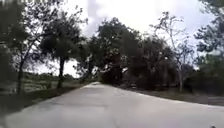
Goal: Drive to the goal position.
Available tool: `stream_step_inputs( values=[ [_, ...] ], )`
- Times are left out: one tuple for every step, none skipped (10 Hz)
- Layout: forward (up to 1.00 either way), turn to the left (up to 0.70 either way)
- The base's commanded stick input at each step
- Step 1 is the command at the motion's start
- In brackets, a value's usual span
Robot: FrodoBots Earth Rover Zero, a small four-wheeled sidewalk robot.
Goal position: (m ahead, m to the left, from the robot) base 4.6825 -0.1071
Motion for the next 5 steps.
stream_step_inputs(
  values=[
    [0.85,0.16],
    [0.85,0.0],
    [0.85,0.0],
    [0.85,0.0],
    [0.85,0.0]
  ],
)
